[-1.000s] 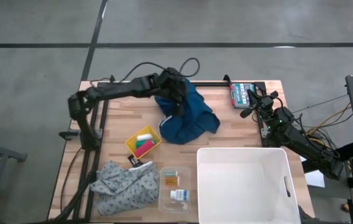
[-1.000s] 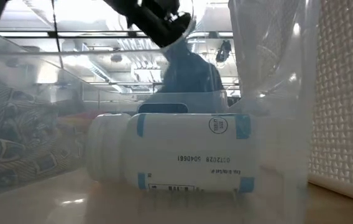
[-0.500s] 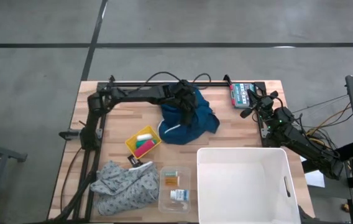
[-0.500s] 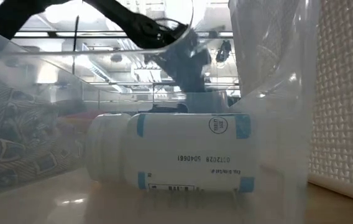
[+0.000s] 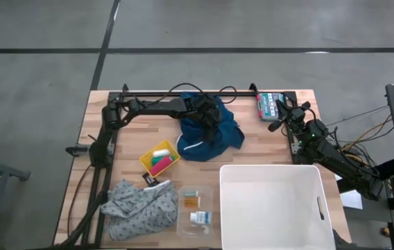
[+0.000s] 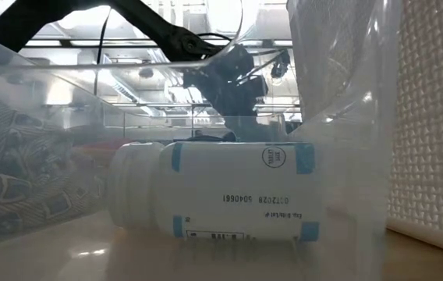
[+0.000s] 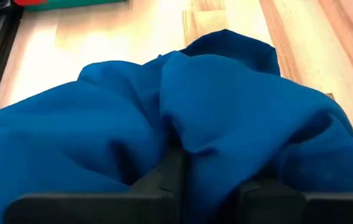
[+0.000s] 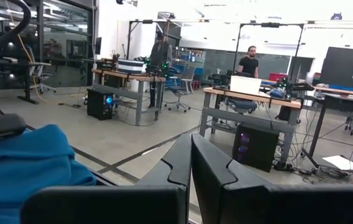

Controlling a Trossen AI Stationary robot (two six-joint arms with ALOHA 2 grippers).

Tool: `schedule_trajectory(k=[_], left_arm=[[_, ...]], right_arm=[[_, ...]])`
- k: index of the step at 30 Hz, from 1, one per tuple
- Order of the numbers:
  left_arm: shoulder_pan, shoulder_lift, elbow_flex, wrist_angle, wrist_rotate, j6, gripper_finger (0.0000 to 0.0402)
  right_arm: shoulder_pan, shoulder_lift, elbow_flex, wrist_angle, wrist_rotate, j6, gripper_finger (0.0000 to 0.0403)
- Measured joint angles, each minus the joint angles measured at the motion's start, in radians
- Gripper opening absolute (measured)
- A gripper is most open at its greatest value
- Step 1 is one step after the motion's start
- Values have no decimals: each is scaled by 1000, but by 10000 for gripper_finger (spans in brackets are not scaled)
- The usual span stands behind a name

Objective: Pick & Place Medicine items
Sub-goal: Put the blue patient gown into the white laundry bin

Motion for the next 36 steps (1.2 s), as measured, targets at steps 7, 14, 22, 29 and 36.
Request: schedule_trajectory(k=[7,14,22,29,36], left_arm=[[-2,0,0,-8,-4,-4,171],[-5,0,0,-22,-3,-9,300],[-14,-4,43,-104,-4,-49,374],[-34,-19,94,-187,-4,-49,376],[-48,-74,97,-222,-16,-49,376]], right_arm=[[0,0,0,0,0,0,8],[0,0,0,0,0,0,8],[0,0,0,0,0,0,8],[0,0,0,0,0,0,8],[0,0,0,0,0,0,8]])
